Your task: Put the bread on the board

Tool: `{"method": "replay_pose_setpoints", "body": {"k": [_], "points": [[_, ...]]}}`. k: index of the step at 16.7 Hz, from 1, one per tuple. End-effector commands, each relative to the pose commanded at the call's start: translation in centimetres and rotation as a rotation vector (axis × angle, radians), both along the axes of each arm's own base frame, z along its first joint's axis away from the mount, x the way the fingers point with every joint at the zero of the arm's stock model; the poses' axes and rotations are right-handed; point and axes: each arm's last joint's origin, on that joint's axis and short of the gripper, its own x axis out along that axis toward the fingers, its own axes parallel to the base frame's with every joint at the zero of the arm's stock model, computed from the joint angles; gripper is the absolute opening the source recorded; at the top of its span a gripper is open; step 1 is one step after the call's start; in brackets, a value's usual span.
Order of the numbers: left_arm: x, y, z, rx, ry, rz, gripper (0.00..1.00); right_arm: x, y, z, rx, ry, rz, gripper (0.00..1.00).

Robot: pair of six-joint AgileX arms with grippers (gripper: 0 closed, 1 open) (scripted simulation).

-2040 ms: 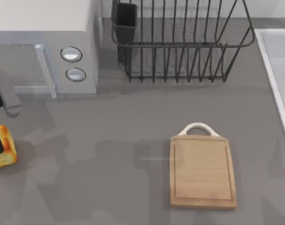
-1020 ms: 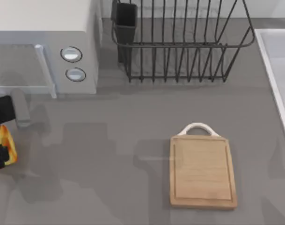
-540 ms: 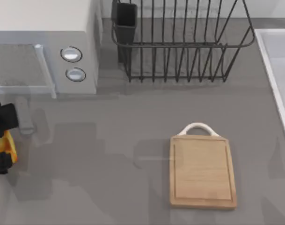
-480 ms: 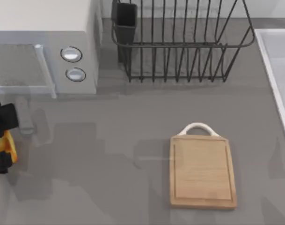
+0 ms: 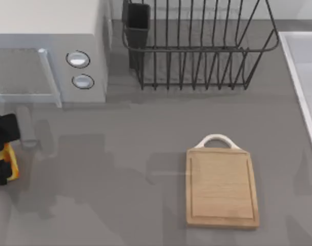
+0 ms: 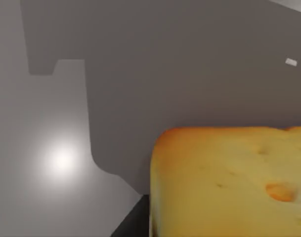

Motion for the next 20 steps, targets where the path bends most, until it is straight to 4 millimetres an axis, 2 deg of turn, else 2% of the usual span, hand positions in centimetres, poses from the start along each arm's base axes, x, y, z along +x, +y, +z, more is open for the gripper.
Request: {"method": "replay_pose_setpoints", "body": {"k": [3, 4, 13, 16, 20], "points": [[0.0, 0.0, 0.0, 0.0, 0.0, 0.0, 0.02, 0.0, 0.0, 0.0, 0.0, 0.0, 0.0, 1.0], [0.0, 0.0, 0.0, 0.0, 0.0, 0.0, 0.0, 0.0, 0.0, 0.0, 0.0, 0.0, 0.0, 1.0], [0.0, -0.1, 0.1, 0.0, -0.002, -0.003, 0.0, 0.0, 0.0, 0.0, 0.0, 0.0, 0.0, 1.0], [0.3, 0.0, 2.0, 0.0, -0.005, -0.003, 0.0, 0.0, 0.0, 0.0, 0.0, 0.0, 0.0, 1.0], [0.4, 0.0, 6.4, -0.001, 0.014, -0.004, 0.0, 0.0, 0.0, 0.0, 0.0, 0.0, 0.0, 1.0]]}}
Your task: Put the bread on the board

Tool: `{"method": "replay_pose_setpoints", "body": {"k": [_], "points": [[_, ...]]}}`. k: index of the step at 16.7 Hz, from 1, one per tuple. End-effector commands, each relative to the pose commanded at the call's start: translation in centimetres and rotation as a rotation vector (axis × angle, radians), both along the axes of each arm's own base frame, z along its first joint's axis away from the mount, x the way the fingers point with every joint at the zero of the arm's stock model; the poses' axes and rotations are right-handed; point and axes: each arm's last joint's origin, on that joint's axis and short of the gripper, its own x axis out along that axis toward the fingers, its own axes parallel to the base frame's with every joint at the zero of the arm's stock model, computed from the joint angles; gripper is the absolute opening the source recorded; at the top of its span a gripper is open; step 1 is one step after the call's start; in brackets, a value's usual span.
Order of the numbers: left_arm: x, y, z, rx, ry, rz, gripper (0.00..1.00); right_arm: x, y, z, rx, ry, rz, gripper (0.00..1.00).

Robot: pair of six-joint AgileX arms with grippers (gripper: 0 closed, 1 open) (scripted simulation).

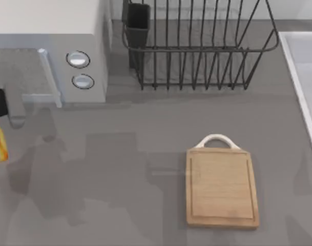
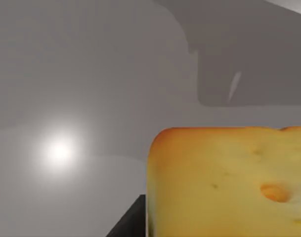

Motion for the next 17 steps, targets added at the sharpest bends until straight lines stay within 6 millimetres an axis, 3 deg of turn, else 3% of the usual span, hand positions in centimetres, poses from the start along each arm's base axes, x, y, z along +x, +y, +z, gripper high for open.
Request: {"method": "replay_pose_setpoints", "body": {"k": [3, 5, 11, 17], "points": [[-0.3, 0.0, 3.0, 0.001, -0.009, 0.001, 0.0, 0.0, 0.0, 0.0, 0.0, 0.0, 0.0, 1.0], [-0.4, -0.1, 3.6, 0.001, -0.016, 0.001, 0.0, 0.0, 0.0, 0.0, 0.0, 0.0, 0.0, 1.0], [-0.3, -0.3, 3.3, 0.002, 0.003, 0.014, 0.0, 0.0, 0.0, 0.0, 0.0, 0.0, 0.0, 1.0], [0.1, -4.2, 1.5, 0.049, 0.144, 0.216, 0.0, 0.0, 0.0, 0.0, 0.0, 0.0, 0.0, 1.0]]}}
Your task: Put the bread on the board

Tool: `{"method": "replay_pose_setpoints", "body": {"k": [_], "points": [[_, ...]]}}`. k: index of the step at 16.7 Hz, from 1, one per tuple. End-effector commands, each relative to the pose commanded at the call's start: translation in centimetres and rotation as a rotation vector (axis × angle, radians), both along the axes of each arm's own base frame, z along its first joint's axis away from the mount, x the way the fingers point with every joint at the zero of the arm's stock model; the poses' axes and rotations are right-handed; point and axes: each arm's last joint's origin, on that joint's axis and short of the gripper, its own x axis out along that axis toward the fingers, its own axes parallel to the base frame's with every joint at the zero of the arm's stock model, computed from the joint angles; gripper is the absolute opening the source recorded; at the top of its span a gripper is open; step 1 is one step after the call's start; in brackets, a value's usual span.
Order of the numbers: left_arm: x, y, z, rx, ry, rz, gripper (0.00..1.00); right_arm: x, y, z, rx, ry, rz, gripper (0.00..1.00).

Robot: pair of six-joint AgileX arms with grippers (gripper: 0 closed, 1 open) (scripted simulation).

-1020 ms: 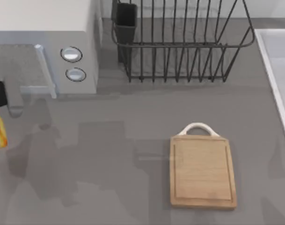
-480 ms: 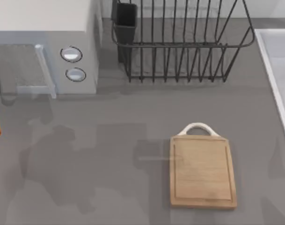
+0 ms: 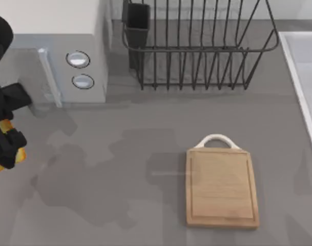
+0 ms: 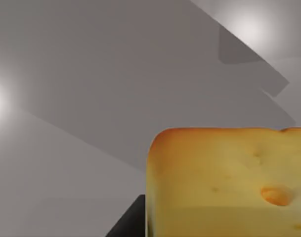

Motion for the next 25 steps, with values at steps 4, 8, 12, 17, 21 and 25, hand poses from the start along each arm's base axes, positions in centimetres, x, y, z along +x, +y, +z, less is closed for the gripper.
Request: {"method": "replay_pose_setpoints", "body": {"k": [4, 8, 12, 17, 21, 25], "points": [[0.1, -4.5, -1.1, 0.111, 0.076, 0.275, 0.0, 0.0, 0.0, 0.0, 0.0, 0.0, 0.0, 1.0], [0.1, -9.9, -2.3, 0.274, 0.093, 0.622, 0.0, 0.0, 0.0, 0.0, 0.0, 0.0, 0.0, 1.0], [-0.3, -15.7, -2.9, 0.41, 0.03, 0.978, 0.0, 0.0, 0.0, 0.0, 0.0, 0.0, 0.0, 1.0], [-1.5, -23.1, -2.8, 0.47, -0.098, 1.443, 0.0, 0.0, 0.0, 0.0, 0.0, 0.0, 0.0, 1.0], [-2.6, -28.3, -2.3, 0.424, -0.164, 1.789, 0.0, 0.0, 0.0, 0.0, 0.0, 0.0, 0.0, 1.0], [-3.4, -32.2, -1.7, 0.342, -0.171, 2.091, 0.0, 0.0, 0.0, 0.0, 0.0, 0.0, 0.0, 1.0]]}}
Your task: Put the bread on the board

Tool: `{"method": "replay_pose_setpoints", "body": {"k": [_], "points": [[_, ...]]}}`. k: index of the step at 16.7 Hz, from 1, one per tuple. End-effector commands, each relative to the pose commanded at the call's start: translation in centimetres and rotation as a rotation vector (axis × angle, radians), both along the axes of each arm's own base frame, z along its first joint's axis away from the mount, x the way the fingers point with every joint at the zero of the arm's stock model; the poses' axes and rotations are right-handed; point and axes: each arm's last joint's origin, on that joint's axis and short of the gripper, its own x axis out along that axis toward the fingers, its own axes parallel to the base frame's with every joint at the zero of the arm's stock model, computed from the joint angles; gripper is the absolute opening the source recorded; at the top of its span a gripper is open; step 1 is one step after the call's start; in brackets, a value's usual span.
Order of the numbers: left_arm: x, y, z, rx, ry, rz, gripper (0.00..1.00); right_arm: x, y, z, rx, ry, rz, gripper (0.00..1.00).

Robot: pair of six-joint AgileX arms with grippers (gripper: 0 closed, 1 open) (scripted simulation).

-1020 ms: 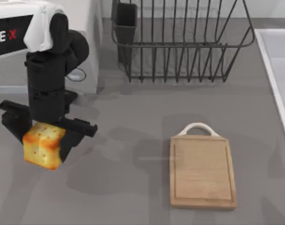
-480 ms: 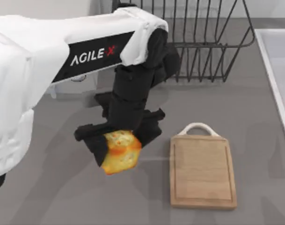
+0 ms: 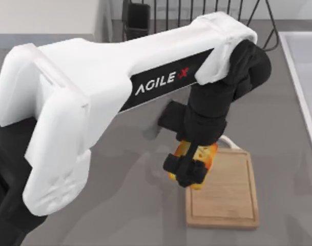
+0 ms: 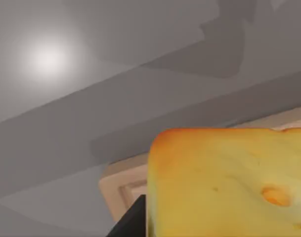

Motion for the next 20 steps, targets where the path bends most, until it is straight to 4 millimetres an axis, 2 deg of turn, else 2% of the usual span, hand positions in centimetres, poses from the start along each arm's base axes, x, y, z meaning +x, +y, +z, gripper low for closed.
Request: {"method": "replay_pose_setpoints", "body": {"k": [4, 8, 17, 20], "points": [[-0.3, -2.6, 0.3, -0.037, -0.077, 0.226, 0.0, 0.0, 0.0, 0.0, 0.0, 0.0, 0.0, 1.0], [-0.1, -3.8, 0.6, -0.072, -0.121, 0.365, 0.0, 0.0, 0.0, 0.0, 0.0, 0.0, 0.0, 1.0], [0.3, -3.8, 0.9, -0.089, -0.135, 0.412, 0.0, 0.0, 0.0, 0.0, 0.0, 0.0, 0.0, 1.0], [0.3, -3.9, 0.2, -0.088, -0.135, 0.413, 0.0, 0.0, 0.0, 0.0, 0.0, 0.0, 0.0, 1.0]]}}
